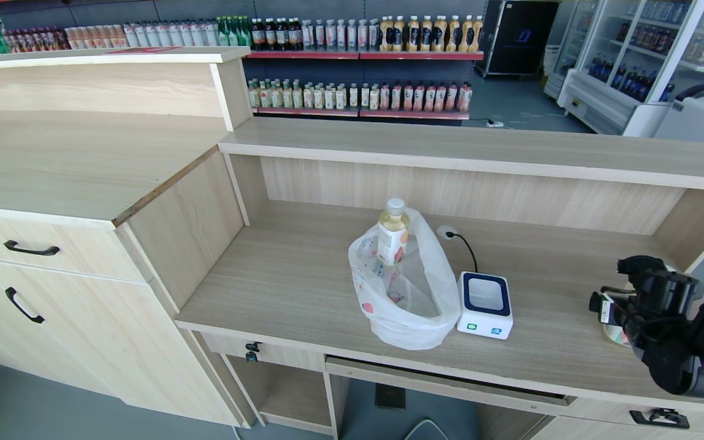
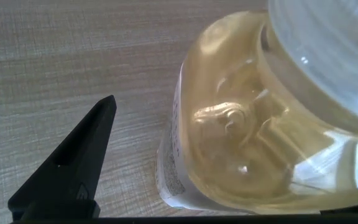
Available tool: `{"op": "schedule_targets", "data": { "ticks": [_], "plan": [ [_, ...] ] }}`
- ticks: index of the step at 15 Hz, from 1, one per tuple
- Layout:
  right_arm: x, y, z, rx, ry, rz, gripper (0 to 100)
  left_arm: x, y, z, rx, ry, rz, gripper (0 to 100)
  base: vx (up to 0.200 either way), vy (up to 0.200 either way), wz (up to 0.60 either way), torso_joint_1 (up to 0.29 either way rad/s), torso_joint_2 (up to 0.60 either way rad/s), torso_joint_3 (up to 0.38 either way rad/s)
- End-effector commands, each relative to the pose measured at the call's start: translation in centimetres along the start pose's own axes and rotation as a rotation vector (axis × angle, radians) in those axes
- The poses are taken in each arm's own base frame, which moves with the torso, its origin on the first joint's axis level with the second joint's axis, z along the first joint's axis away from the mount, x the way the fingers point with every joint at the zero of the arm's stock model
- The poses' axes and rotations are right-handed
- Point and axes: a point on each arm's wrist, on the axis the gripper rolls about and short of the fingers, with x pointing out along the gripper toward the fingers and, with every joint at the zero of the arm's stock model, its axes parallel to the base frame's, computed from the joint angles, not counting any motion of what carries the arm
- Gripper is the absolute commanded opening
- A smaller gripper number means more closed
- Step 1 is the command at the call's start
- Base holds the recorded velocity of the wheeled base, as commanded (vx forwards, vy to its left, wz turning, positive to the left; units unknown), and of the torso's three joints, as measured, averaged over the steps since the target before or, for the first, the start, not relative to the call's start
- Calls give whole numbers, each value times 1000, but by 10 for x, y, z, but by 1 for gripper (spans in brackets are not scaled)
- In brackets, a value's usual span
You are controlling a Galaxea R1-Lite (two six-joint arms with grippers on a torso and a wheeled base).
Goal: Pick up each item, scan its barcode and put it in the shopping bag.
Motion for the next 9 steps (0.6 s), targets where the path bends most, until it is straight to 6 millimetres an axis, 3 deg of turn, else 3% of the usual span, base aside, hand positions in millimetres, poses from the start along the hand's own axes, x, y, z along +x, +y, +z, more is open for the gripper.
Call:
{"op": "schedule_targets", "data": {
  "ticks": [1, 5, 6, 9],
  "plan": [
    [2, 1, -2, -3, 2, -1, 100, 0, 0, 0, 0, -1, 1, 100, 0, 0, 0, 0, 0, 0],
    [3, 0, -6, -18, 13, -4, 100, 0, 0, 0, 0, -1, 1, 100, 0, 0, 0, 0, 0, 0],
    [3, 0, -6, -18, 13, -4, 0, 0, 0, 0, 0, -1, 1, 100, 0, 0, 0, 0, 0, 0],
    [4, 0, -6, -26, 13, -4, 0, 0, 0, 0, -2, -1, 1, 100, 0, 0, 0, 0, 0, 0]
  ]
}}
